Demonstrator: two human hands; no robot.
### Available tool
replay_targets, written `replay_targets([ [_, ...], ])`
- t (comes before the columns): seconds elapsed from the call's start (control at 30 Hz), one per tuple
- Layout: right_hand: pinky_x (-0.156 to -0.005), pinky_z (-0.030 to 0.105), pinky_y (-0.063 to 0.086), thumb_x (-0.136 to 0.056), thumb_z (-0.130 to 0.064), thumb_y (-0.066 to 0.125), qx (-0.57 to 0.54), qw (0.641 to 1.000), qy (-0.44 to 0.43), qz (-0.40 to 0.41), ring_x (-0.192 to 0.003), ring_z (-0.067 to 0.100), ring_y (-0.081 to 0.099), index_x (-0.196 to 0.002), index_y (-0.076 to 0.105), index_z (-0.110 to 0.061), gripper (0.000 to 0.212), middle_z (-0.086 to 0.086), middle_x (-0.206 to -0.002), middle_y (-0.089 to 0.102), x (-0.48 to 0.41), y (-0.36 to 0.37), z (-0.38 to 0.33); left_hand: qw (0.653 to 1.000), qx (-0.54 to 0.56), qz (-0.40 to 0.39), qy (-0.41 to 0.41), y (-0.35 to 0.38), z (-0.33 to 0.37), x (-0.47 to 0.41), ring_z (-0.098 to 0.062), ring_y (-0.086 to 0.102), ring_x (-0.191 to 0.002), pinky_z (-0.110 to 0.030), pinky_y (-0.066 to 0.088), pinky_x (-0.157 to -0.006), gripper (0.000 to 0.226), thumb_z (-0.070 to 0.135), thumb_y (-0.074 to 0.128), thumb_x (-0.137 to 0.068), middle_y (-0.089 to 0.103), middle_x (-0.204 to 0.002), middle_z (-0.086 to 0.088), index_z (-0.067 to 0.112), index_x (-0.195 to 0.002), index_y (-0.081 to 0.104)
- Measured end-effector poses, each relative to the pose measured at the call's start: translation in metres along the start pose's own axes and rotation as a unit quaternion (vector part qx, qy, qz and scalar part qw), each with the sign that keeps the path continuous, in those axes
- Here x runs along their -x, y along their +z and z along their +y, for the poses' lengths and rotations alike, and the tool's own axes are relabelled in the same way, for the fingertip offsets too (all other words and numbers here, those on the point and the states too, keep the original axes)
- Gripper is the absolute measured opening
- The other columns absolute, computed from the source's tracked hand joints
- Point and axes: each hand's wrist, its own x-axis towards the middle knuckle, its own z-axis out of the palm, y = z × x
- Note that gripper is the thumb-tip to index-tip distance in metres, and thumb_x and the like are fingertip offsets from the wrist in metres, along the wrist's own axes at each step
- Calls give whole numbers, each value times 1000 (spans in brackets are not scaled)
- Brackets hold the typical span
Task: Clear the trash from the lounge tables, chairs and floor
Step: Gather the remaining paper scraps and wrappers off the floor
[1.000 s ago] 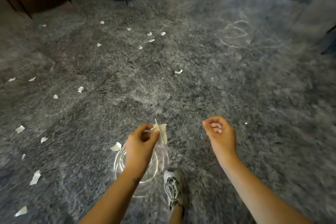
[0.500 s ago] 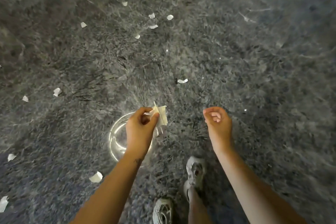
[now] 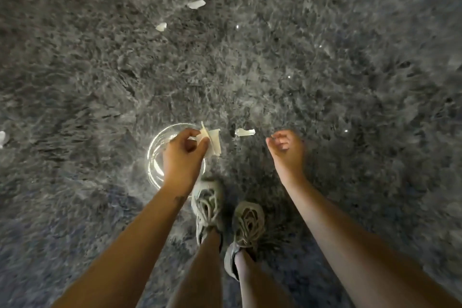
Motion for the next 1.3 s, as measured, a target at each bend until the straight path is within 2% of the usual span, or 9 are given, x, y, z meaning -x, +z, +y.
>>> replay_targets([
  [0.1,-61,13,42,-82,-6,67,54,998,13,-30,-63,8,53,-89,58,-6,11,10,-80,62,-46,33,43,1000,8,8,-3,29,-23,-53,-21,53,-61,-29,39,-60,20,18,66,-85,63,-68,-22,28,-71,56],
  [0.17,-60,12,40,-83,-10,67,97,994,23,-54,-65,7,54,-94,59,-5,15,8,-85,62,-70,52,74,1000,10,7,-9,49,-42,-82,-20,54,-58,-25,40,-55,20,18,67,-85,61,-59,-9,28,-71,56],
  [0.37,-79,34,49,-81,-14,69,193,980,14,-49,-89,22,59,-108,57,-7,31,10,-103,60,-119,98,152,999,28,-18,-18,93,-99,-147,-16,52,-56,-29,41,-58,20,16,67,-85,55,-54,3,29,-74,56],
  [0.57,-64,12,30,-86,-17,63,235,970,60,-31,-80,16,53,-109,59,-6,26,13,-106,60,-142,130,190,998,43,-21,-47,102,-132,-181,-17,48,-56,-29,38,-60,22,13,65,-86,53,-51,4,27,-73,55],
  [0.67,-64,17,33,-85,-7,62,236,966,98,-32,-84,23,59,-98,64,-5,13,15,-101,63,-151,135,186,996,52,-13,-66,101,-132,-185,-19,56,-58,-28,44,-59,22,12,65,-86,60,-56,-2,28,-73,57],
  [0.8,-68,30,46,-83,-3,64,132,988,76,-1,-76,24,61,-84,64,-4,2,18,-85,65,-152,125,134,996,43,-7,-83,95,-108,-183,-22,56,-59,-30,43,-60,22,13,66,-85,62,-59,-5,30,-73,58],
  [0.9,-63,20,47,-83,-1,62,-30,998,52,35,-65,7,61,-75,56,-15,17,4,-71,62,-150,108,56,994,51,13,-95,85,-68,-178,-31,55,-56,-35,47,-56,18,16,66,-85,63,-57,0,29,-74,59],
  [1.0,-58,14,47,-85,-3,61,-98,995,30,17,-60,8,65,-73,55,-20,22,-6,-62,63,-146,96,-29,990,88,24,-107,74,-7,-177,-39,64,-67,-46,55,-63,14,16,65,-86,69,-72,-12,27,-80,60],
  [1.3,-60,31,50,-81,-7,68,-71,997,14,1,-66,27,62,-69,53,-21,23,10,-68,63,-176,91,-242,970,227,25,-87,22,195,-199,-9,65,-60,-33,58,-60,17,4,62,-86,67,-61,4,20,-81,61],
])
